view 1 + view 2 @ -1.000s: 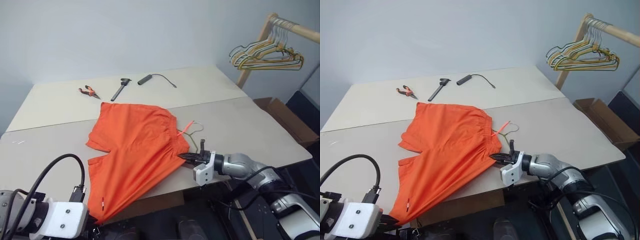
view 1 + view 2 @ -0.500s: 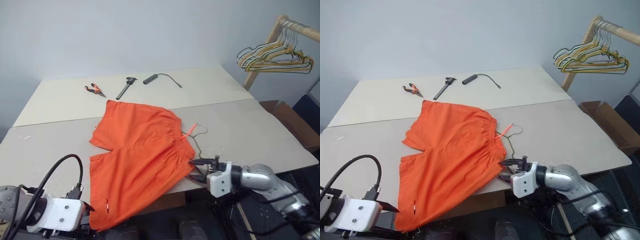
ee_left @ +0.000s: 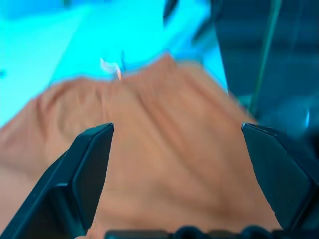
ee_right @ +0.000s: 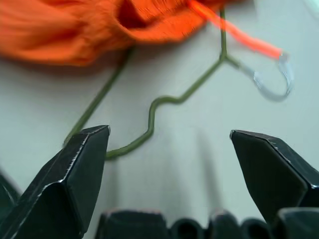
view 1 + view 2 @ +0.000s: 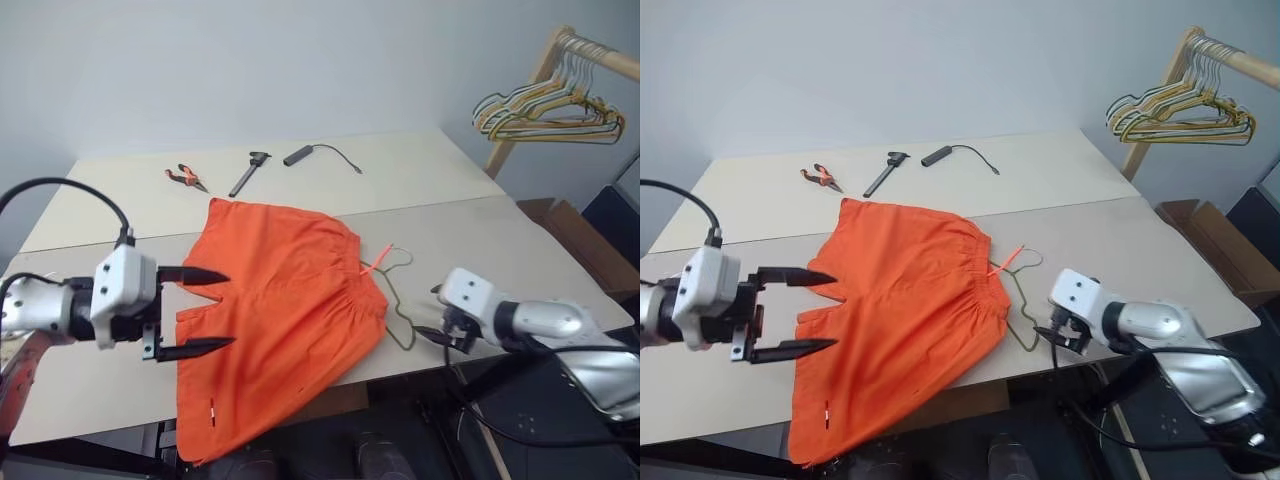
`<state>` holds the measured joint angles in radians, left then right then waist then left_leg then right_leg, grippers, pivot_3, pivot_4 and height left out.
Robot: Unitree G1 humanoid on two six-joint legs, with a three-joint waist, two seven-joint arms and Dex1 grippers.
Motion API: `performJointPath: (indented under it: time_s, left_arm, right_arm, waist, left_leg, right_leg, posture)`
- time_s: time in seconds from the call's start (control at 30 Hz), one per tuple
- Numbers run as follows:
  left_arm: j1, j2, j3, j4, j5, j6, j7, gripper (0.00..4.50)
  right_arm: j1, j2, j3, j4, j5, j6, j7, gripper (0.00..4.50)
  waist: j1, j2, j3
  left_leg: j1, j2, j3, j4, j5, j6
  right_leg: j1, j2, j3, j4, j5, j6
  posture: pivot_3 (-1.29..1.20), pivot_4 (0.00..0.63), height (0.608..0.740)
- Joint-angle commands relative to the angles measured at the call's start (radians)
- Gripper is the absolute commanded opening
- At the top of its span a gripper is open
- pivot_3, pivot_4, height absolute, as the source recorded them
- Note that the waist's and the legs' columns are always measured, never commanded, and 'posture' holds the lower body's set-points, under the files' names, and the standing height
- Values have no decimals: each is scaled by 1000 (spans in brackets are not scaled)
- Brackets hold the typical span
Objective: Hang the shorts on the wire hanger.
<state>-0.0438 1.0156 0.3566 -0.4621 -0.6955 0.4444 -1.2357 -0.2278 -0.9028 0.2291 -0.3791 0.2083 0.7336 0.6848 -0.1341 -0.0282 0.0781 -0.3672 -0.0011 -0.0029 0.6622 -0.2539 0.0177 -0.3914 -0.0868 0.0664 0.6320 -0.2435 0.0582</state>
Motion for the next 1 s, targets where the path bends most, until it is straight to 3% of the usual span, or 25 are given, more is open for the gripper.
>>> performJointPath:
  time_s: [0.03, 0.2, 0.4, 0.67, 1.0]
  left_arm:
    - [-29, 0, -21, 6, -6, 10, 10, 4484]
    - [-32, -12, -41, 4, 8, 0, 15, 4484]
    - [-20, -14, -36, -5, 13, -8, 16, 4500]
    - [-18, -12, -34, -8, 19, -11, 15, 4500]
    - [-45, -20, -56, 5, 26, -12, 16, 4500]
  right_arm:
    - [-63, 53, 14, 38, -26, 114, -35, 4500]
    - [-118, 114, 84, 155, -80, 162, -52, 4500]
    - [-129, 144, 99, 233, -130, 161, -75, 2823]
    - [-124, 139, 65, 231, -173, 195, -112, 21]
    - [-148, 165, 2, 279, -290, 164, -288, 4]
  waist:
    - [-4, 0, 0]
    - [-17, 0, 0]
    - [-22, -3, -2]
    - [-14, -3, -3]
    - [-15, -3, -3]
  left_leg:
    - [-2, 0, 0, 0, 0, 0]
    - [-6, -1, 0, 0, 0, 0]
    - [0, 0, 0, 1, 0, 0]
    - [0, 0, 0, 5, 0, 0]
    - [-2, -1, 0, 5, 0, 0]
  right_leg:
    - [-2, 0, 0, 0, 0, 0]
    - [-6, -2, 0, -1, 0, 1]
    - [2, 0, 0, -2, 0, 1]
    - [3, -1, -1, -2, 1, 3]
    - [2, -2, -1, -2, 1, 3]
  posture:
    - [-177, 43, 740]
    - [-175, 42, 740]
    - [-163, 46, 740]
    - [-168, 54, 740]
    - [-181, 52, 740]
